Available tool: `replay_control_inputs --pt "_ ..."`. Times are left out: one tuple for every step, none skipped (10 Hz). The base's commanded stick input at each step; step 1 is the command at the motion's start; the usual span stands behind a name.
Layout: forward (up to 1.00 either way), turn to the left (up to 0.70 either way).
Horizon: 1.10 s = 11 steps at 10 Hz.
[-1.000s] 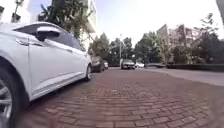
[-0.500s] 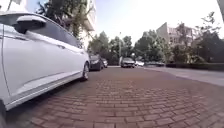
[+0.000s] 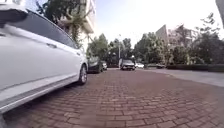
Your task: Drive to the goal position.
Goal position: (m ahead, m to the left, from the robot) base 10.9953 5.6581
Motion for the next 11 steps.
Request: replay_control_inputs --pt "0.70 0.00" --pt "0.70 0.00" --pt "0.70 0.00" --pt "0.70 0.00" --pt "0.70 0.00" --pt "0.70 0.00" --pt "0.70 0.00" --pt "0.70 0.00" --pt "0.70 0.00" --pt "0.70 0.00" --pt "0.70 0.00"
